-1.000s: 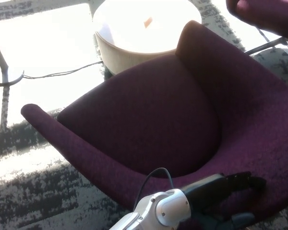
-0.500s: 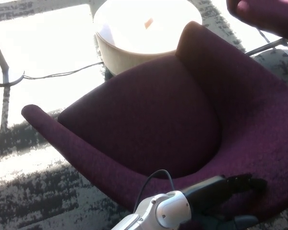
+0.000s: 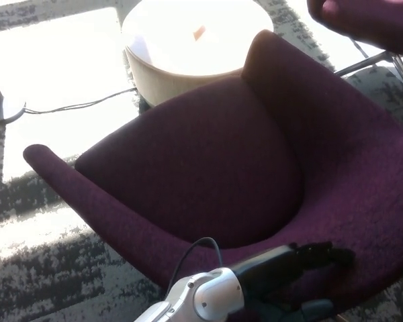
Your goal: The robot stands in front of a sofa and uses its left hand to push the left side of the sofa
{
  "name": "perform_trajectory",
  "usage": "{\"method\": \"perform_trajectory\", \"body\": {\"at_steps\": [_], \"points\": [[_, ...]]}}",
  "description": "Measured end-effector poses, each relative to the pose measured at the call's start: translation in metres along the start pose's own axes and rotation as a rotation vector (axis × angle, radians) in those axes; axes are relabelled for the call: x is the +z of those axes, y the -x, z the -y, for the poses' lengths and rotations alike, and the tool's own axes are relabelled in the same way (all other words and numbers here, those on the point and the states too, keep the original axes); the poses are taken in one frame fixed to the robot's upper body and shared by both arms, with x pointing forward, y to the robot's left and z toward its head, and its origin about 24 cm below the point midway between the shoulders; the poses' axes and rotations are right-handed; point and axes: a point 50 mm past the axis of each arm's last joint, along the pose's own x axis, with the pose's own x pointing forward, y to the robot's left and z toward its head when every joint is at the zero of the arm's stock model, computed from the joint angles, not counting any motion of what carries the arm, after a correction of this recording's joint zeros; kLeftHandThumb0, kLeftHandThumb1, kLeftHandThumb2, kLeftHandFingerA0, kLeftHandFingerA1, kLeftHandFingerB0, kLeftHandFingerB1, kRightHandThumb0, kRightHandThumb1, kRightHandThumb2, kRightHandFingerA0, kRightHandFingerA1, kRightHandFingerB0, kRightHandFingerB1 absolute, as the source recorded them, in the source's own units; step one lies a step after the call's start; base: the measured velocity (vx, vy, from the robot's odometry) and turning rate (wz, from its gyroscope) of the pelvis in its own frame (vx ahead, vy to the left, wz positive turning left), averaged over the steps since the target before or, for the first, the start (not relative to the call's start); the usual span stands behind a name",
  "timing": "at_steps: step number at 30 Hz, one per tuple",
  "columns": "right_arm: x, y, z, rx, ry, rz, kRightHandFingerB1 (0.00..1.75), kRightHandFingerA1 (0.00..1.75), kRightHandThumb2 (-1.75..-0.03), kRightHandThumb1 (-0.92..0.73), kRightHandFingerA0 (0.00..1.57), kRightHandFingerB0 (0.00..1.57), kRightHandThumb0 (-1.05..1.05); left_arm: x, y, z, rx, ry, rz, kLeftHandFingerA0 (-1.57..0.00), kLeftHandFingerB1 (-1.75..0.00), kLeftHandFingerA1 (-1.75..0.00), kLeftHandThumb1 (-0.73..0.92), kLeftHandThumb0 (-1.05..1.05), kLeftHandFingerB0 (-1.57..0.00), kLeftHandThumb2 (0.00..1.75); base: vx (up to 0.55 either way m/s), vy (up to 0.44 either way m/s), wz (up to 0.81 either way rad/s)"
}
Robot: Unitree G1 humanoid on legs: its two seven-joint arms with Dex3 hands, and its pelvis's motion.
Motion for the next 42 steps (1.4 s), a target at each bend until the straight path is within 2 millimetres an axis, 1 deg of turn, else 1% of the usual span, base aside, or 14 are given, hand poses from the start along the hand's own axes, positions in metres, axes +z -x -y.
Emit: {"method": "perform_trajectory", "body": {"at_steps": [14,15,16,17,18,19,21,22,25,26,33,34,40,42], "points": [[-0.003,0.001,0.003,0.035,-0.109,-0.02,0.41,0.44,-0.65,-0.73,0.58,0.53,-0.58,-0.03,0.035,-0.023,0.039,0.034,-0.026,-0.07,-0.4,-0.46,0.75,-0.9,-0.09,1.15,0.0,0.0,0.0],[-0.003,0.001,0.003,0.036,-0.114,-0.021,0.41,0.44,-0.65,-0.74,0.58,0.54,-0.58,-0.032,0.037,-0.024,0.041,0.035,-0.03,-0.15,-0.3,-0.35,0.92,-0.88,-0.13,0.7,0.0,0.0,0.0],[-0.003,0.001,0.003,0.036,-0.117,-0.021,0.41,0.41,-0.63,-0.77,0.55,0.56,-0.57,-0.032,0.038,-0.025,0.042,0.035,-0.031,-0.01,-0.37,-0.43,0.8,-0.94,-0.05,1.17,0.0,0.0,0.0],[-0.003,0.001,0.002,0.038,-0.121,-0.02,0.55,0.58,-1.02,-0.65,0.49,0.47,-0.59,-0.035,0.041,-0.027,0.046,0.032,-0.034,-0.07,-0.38,-0.45,0.77,-0.9,-0.11,1.16,0.0,0.0,0.0],[-0.003,0.001,0.002,0.04,-0.122,-0.018,0.55,0.58,-1.02,-0.65,0.49,0.47,-0.59,-0.037,0.045,-0.029,0.05,0.028,-0.039,-0.07,-0.38,-0.45,0.77,-0.9,-0.11,1.16,0.0,0.0,0.0],[-0.003,0.001,0.002,0.041,-0.122,-0.017,0.4,0.43,-0.65,-0.74,0.58,0.54,-0.58,-0.04,0.048,-0.031,0.054,0.024,-0.046,-0.12,-0.4,-0.49,0.76,-0.87,-0.02,1.15,0.0,0.0,0.0],[-0.003,0.001,0.002,0.041,-0.123,-0.017,0.41,0.42,-0.63,-0.77,0.55,0.55,-0.56,-0.044,0.053,-0.035,0.062,0.021,-0.056,-0.04,-0.36,-0.44,0.75,-0.88,-0.12,1.15,0.0,0.0,0.0],[-0.002,0.001,0.002,0.043,-0.124,-0.016,0.4,0.42,-0.64,-0.75,0.56,0.54,-0.57,-0.046,0.057,-0.037,0.068,0.021,-0.064,-0.11,-0.27,-0.34,0.92,-0.93,-0.12,0.73,0.0,0.0,0.0],[-0.002,0.001,0.002,0.045,-0.125,-0.016,0.4,0.43,-0.65,-0.74,0.58,0.53,-0.59,-0.053,0.066,-0.043,0.084,0.022,-0.087,-0.12,-0.28,-0.35,0.92,-0.9,-0.11,0.72,0.0,0.0,0.0],[-0.002,0.001,0.002,0.046,-0.125,-0.016,0.4,0.43,-0.64,-0.74,0.57,0.54,-0.57,-0.055,0.07,-0.045,0.09,0.024,-0.095,-0.05,-0.32,-0.45,0.74,-0.86,-0.08,1.15,0.0,0.0,0.0],[-0.002,0.001,0.002,0.043,-0.132,-0.014,0.41,0.44,-0.66,-0.73,0.58,0.53,-0.59,-0.073,0.096,-0.062,0.145,0.015,-0.175,-0.04,-0.36,-0.44,0.76,-0.85,-0.1,1.16,0.0,0.0,0.0],[-0.002,0.001,0.002,0.045,-0.131,-0.014,0.41,0.42,-0.63,-0.78,0.58,0.55,-0.58,-0.075,0.1,-0.065,0.152,0.014,-0.188,-0.11,-0.29,-0.34,0.92,-0.93,-0.13,0.74,0.0,0.0,0.0],[-0.002,0.001,0.002,0.047,-0.13,-0.014,0.41,0.44,-0.63,-0.77,0.61,0.56,-0.56,-0.089,0.12,-0.081,0.212,0.017,-0.257,-0.12,-0.28,-0.33,0.92,-0.92,-0.12,0.71,0.0,0.0,0.0],[-0.002,0.001,0.002,0.047,-0.132,-0.014,0.41,0.44,-0.63,-0.77,0.61,0.57,-0.56,-0.093,0.128,-0.087,0.238,0.023,-0.279,-0.13,-0.29,-0.42,0.78,-0.96,-0.07,0.94,0.0,0.0,0.0]]}}
